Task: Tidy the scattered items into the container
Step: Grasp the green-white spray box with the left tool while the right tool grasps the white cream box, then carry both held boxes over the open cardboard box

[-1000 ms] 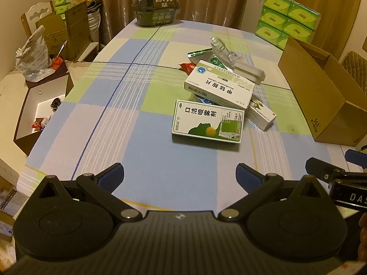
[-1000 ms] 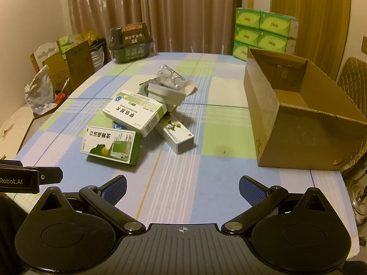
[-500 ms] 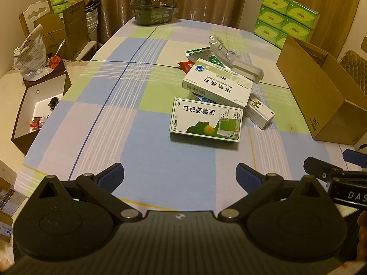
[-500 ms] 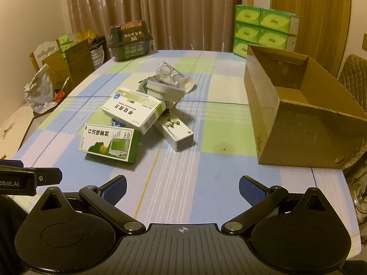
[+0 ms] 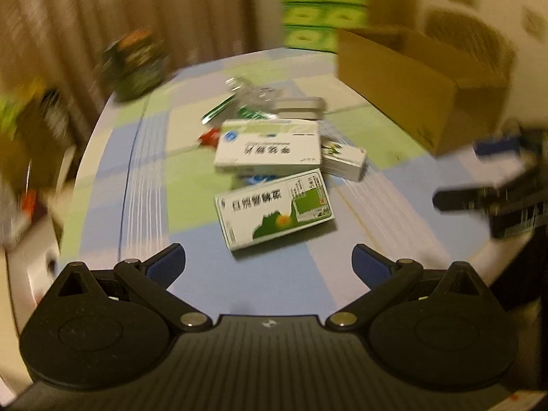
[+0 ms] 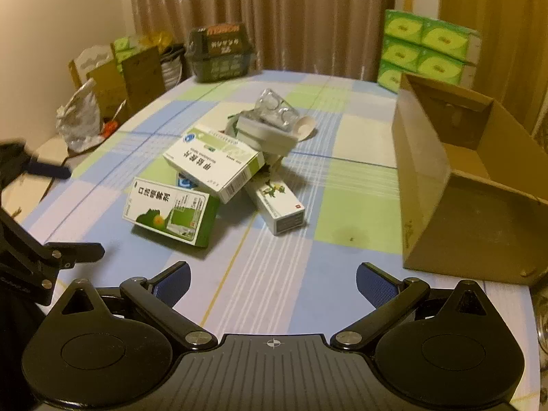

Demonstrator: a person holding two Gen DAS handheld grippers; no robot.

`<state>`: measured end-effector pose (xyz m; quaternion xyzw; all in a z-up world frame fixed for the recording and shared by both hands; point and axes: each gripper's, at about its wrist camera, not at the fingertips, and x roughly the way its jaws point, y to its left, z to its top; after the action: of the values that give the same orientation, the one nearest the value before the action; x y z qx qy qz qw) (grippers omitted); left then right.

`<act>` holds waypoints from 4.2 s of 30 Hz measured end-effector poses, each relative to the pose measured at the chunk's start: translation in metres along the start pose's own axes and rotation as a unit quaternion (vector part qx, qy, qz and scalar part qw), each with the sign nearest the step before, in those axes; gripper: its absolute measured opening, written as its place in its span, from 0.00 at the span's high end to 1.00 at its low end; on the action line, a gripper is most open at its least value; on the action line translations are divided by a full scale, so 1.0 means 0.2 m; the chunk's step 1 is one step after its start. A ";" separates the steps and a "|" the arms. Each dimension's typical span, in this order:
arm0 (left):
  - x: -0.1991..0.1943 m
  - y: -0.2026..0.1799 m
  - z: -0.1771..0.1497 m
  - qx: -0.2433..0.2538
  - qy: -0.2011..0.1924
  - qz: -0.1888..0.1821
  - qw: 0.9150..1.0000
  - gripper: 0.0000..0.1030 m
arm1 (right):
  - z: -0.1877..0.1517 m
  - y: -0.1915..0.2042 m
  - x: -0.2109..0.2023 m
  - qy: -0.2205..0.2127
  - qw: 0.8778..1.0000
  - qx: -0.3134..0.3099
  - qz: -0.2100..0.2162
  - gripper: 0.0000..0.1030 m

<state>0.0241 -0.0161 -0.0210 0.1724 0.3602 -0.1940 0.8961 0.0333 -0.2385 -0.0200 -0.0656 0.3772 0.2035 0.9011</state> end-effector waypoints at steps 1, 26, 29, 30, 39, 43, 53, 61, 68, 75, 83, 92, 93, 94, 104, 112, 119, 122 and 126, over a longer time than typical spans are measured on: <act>0.02 -0.01 0.01 0.035 0.000 0.000 0.999 0.01 | 0.01 0.00 0.02 0.002 1.000 -0.004 0.001 0.02; 0.56 -0.03 0.07 0.320 0.017 -0.075 0.944 0.42 | 0.22 -0.08 0.57 0.022 0.993 -0.111 0.025 0.30; 0.56 0.03 0.10 0.251 0.035 -0.089 0.963 0.47 | 0.24 -0.09 0.63 0.027 0.992 -0.117 0.031 0.37; 0.56 0.05 0.11 0.223 0.040 -0.094 0.969 0.47 | 0.24 -0.09 0.65 0.029 0.992 -0.115 0.034 0.40; 0.51 0.09 0.12 0.035 0.067 -0.096 0.992 0.51 | 0.17 -0.13 0.54 0.061 0.995 -0.074 0.028 0.64; 0.44 0.03 0.07 -0.020 0.076 -0.083 0.993 0.51 | 0.04 -0.15 0.39 0.080 0.995 -0.055 0.005 0.64; 0.37 -0.12 0.04 -0.035 0.069 -0.054 0.996 0.43 | -0.05 -0.12 0.24 0.050 0.996 -0.071 -0.014 0.22; 0.43 -0.15 0.06 -0.021 0.081 -0.041 0.996 0.43 | -0.02 -0.10 0.35 0.055 0.995 -0.079 -0.003 0.22; 0.48 -0.16 0.05 -0.020 0.098 -0.039 0.994 0.49 | 0.01 -0.12 0.45 0.069 0.995 -0.074 0.001 0.36; 0.47 -0.16 0.05 -0.030 0.100 -0.043 0.994 0.51 | 0.00 -0.12 0.38 0.063 0.997 -0.052 0.000 0.66; 0.36 -0.19 0.06 -0.047 0.085 -0.051 0.994 0.51 | -0.03 -0.14 0.20 0.038 0.999 -0.018 -0.010 0.66; 0.27 -0.26 0.05 -0.048 0.077 -0.058 0.994 0.51 | -0.05 -0.18 0.07 0.019 1.000 0.003 -0.020 0.66; 0.26 -0.27 0.05 -0.047 0.075 -0.059 0.994 0.51 | -0.05 -0.19 0.06 0.016 1.000 0.005 -0.022 0.66; 0.25 -0.28 0.05 -0.046 0.073 -0.059 0.995 0.51 | -0.05 -0.19 0.05 0.015 1.000 0.006 -0.023 0.66; 0.30 -0.34 0.06 -0.030 0.081 -0.061 0.994 0.51 | -0.10 -0.22 0.07 0.024 0.999 0.015 -0.024 0.66; 0.42 -0.39 0.06 -0.010 0.106 -0.057 0.993 0.50 | -0.09 -0.24 0.09 0.024 0.999 0.021 -0.023 0.66; 0.39 -0.36 0.09 -0.021 0.095 -0.061 0.993 0.51 | -0.03 -0.25 0.03 -0.001 0.999 0.020 -0.026 0.66; 0.34 -0.35 0.13 -0.029 0.080 -0.062 0.994 0.51 | 0.00 -0.25 -0.01 -0.016 0.999 0.020 -0.028 0.66; 0.29 -0.34 0.23 -0.029 0.060 -0.062 0.996 0.51 | 0.06 -0.27 -0.10 -0.043 0.998 0.020 -0.038 0.66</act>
<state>0.0565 -0.1086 -0.0429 0.1346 0.4284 -0.2279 0.8640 0.0517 -0.2906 0.0008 -0.0528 0.3396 0.1639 0.9247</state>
